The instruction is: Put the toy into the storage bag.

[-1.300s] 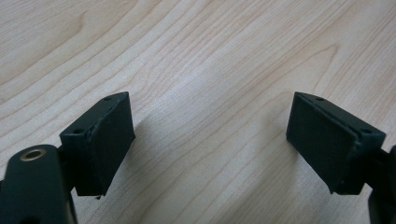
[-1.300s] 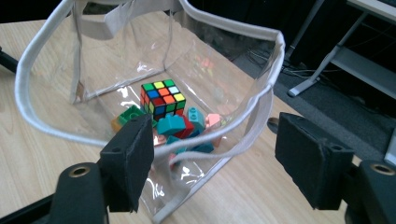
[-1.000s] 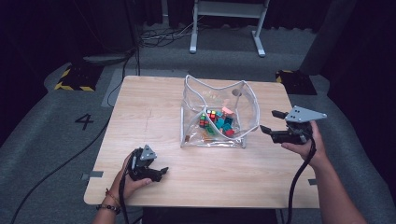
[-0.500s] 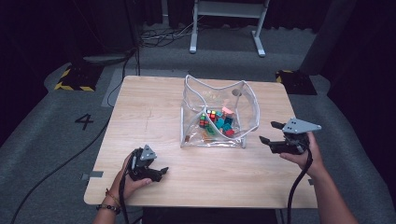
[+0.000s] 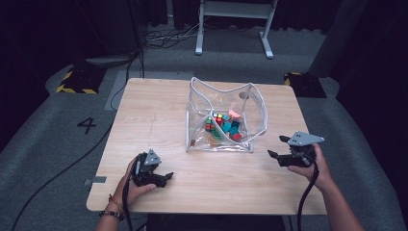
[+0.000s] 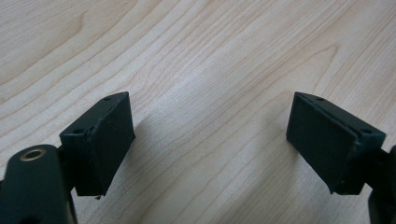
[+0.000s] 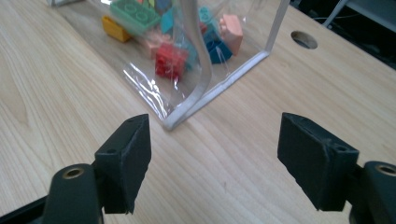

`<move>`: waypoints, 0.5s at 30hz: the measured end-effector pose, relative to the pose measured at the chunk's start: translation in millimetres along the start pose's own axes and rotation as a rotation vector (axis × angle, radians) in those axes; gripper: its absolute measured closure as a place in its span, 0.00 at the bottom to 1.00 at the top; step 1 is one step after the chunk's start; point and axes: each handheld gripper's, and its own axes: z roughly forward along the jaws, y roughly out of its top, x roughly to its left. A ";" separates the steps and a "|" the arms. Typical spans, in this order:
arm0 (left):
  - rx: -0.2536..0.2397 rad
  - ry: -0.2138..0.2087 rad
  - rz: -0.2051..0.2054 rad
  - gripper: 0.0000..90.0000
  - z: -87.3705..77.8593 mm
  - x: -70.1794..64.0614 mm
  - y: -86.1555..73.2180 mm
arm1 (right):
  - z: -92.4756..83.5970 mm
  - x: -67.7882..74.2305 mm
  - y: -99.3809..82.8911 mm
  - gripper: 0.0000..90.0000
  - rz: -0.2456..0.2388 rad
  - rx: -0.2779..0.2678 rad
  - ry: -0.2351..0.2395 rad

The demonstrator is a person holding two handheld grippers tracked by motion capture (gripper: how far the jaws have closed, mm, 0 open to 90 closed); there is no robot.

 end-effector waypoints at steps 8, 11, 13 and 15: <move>0.000 -0.001 0.000 0.17 0.0 0.0 0.0 | 3.2 2.3 -21.4 0.27 0.004 0.026 0.028; 0.000 0.000 0.000 0.17 0.0 0.0 0.0 | 4.2 3.5 -29.3 0.27 0.013 0.051 0.032; 0.001 -0.003 -0.004 0.17 0.1 -0.2 -0.1 | 4.0 3.8 -36.1 0.26 0.026 0.050 0.056; 0.000 -0.002 -0.003 0.17 0.1 -0.2 -0.1 | 3.1 3.6 -41.1 0.26 0.033 0.058 0.062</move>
